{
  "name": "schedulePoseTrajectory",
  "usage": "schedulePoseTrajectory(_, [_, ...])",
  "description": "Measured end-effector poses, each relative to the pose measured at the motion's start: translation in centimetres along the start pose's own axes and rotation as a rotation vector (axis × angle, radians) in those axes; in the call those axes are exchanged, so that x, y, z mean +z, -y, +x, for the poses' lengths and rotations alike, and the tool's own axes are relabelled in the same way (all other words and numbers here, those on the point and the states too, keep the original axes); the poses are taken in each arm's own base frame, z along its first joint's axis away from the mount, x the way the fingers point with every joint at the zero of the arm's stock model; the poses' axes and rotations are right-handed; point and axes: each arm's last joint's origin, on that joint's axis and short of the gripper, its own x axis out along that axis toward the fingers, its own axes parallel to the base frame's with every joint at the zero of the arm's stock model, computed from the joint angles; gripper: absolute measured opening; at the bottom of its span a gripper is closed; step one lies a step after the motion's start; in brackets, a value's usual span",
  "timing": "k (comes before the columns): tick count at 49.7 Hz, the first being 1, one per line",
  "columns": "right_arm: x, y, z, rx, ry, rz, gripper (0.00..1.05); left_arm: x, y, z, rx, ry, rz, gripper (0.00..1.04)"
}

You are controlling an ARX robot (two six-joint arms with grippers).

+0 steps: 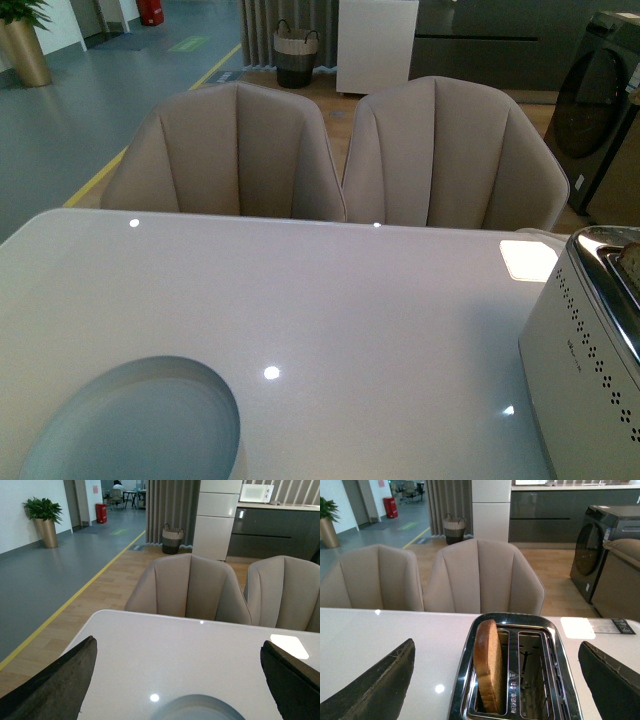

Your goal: Left arm holds plate, right arm toasts bread

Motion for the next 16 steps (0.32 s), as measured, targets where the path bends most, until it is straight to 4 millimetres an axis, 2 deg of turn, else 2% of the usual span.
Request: schedulePoseTrajectory(16, [0.0,0.0,0.0,0.0,0.0,0.0,0.96,0.0,0.0,0.0,0.0,0.0,0.0,0.98])
